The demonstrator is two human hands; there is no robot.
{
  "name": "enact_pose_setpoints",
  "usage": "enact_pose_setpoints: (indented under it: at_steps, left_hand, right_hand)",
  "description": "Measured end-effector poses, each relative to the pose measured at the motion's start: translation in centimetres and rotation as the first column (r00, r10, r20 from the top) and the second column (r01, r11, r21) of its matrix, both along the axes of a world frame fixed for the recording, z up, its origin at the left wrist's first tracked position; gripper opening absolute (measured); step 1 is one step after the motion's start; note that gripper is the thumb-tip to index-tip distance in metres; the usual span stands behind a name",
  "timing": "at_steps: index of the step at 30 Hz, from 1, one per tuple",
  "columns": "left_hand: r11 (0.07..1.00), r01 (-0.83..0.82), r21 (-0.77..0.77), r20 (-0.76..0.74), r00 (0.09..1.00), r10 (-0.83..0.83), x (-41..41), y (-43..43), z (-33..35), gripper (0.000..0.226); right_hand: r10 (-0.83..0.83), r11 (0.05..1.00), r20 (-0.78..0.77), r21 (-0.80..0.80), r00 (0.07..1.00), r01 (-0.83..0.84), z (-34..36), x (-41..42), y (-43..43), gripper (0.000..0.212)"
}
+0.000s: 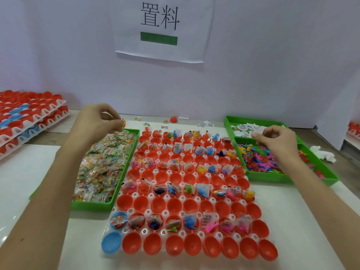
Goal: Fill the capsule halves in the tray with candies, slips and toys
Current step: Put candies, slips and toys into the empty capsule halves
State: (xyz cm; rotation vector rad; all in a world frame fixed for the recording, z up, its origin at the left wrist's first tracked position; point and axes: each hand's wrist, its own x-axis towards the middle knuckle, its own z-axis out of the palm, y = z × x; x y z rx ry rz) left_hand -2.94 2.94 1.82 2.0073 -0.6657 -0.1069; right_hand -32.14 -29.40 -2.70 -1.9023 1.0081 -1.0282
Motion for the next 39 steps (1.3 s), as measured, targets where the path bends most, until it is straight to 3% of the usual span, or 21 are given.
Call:
enact_pose_setpoints:
  at_steps: [4, 10, 16, 22, 27, 31, 34, 37, 39]
  left_hand:
    - [0.953, 0.187, -0.240, -0.116, 0.969, -0.220, -3.9, -2.6, 1.5, 0.009]
    - [0.839, 0.430, -0.334, -0.135, 0.859, -0.494, -12.3, -6.7, 1.3, 0.022]
    - [0.830, 0.432, -0.353, -0.095, 0.866, -0.491, -16.5, -8.1, -0.1, 0.018]
    - [0.814, 0.400, -0.421, -0.266, 0.804, -0.533, -17.3, -8.3, -0.5, 0.009]
    - [0.748, 0.420, -0.514, -0.399, 0.654, -0.642, -18.3, -8.4, -0.6, 0.006]
    - [0.745, 0.451, -0.492, -0.345, 0.684, -0.642, -18.9, -8.6, -0.9, 0.017]
    - [0.768, 0.400, -0.501, -0.345, 0.721, -0.601, -18.7, -8.5, -1.1, 0.011]
    - [0.767, 0.379, -0.518, -0.391, 0.692, -0.607, -18.5, -8.4, -1.0, 0.006]
    - [0.758, 0.402, -0.513, -0.391, 0.677, -0.624, -18.6, -8.4, -0.8, 0.006]
  right_hand:
    - [0.064, 0.998, 0.080, -0.010, 0.995, -0.064, 0.2, -0.6, 3.5, 0.019]
    - [0.265, 0.943, 0.302, 0.118, 0.916, -0.312, 1.2, -1.8, 9.6, 0.015]
    - [0.384, 0.864, 0.457, 0.129, 0.802, -0.487, 1.0, -1.7, 13.5, 0.014]
    - [0.384, 0.851, 0.522, 0.122, 0.762, -0.512, 1.0, -1.6, 13.9, 0.015]
    - [0.318, 0.911, 0.478, 0.086, 0.819, -0.404, 0.8, -1.6, 13.8, 0.020]
    - [0.323, 0.937, 0.417, -0.015, 0.850, -0.349, 0.6, -1.7, 13.8, 0.018]
    - [0.390, 0.916, 0.360, -0.059, 0.847, -0.397, 0.7, -1.9, 13.1, 0.013]
    - [0.186, 0.979, 0.258, -0.136, 0.948, -0.154, 0.1, -3.1, 10.0, 0.009]
    - [-0.044, 0.958, 0.046, -0.282, 0.998, 0.055, -0.7, -4.6, 7.4, 0.012]
